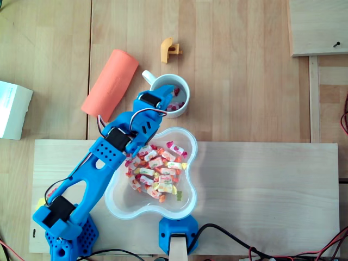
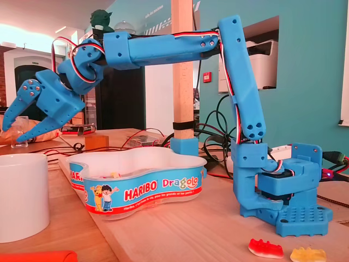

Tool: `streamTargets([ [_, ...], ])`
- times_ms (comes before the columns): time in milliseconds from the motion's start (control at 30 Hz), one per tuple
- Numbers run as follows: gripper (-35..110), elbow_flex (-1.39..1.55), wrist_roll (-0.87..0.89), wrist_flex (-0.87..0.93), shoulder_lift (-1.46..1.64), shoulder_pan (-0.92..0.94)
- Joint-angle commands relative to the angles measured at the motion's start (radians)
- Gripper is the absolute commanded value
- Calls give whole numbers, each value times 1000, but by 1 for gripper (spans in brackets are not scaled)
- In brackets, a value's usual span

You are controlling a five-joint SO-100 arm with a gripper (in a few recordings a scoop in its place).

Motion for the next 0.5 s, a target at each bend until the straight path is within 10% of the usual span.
streamTargets([
  [0,12,-15,-15,9,38,9],
  [467,-2,-34,-15,11,167,-25],
])
